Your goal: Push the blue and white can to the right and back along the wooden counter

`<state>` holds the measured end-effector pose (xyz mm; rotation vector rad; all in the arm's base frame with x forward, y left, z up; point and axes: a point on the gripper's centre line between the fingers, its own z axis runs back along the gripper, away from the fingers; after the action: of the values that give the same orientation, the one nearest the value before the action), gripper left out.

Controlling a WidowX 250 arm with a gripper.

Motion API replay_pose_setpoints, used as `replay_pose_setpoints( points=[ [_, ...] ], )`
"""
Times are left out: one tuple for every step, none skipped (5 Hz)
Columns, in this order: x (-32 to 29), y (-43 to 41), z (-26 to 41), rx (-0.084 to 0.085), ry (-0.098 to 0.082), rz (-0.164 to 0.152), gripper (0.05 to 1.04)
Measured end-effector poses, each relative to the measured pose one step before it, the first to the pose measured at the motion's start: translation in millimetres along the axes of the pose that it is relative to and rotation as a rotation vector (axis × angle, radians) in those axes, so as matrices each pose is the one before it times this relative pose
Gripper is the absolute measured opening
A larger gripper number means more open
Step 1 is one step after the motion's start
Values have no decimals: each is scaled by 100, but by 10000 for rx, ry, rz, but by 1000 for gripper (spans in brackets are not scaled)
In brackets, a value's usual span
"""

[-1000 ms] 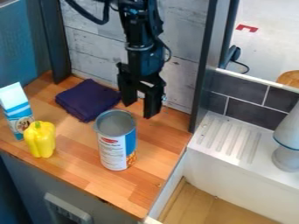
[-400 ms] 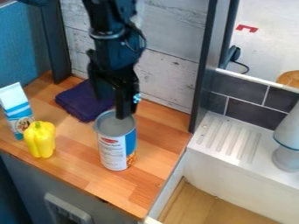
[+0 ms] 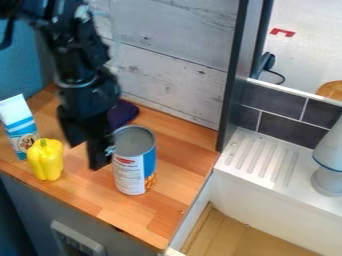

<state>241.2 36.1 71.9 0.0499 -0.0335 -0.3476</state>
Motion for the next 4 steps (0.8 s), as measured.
replay_pose_setpoints(
  points=[
    [-1739,-63,-1940,242,175,-229,1001],
    [-472,15,-1224,187,-410,-130,1001],
    [575,170,-942,104,-243,-160,1001],
    [976,-690,-1459,-107,-117,-99,1001]
  ],
)
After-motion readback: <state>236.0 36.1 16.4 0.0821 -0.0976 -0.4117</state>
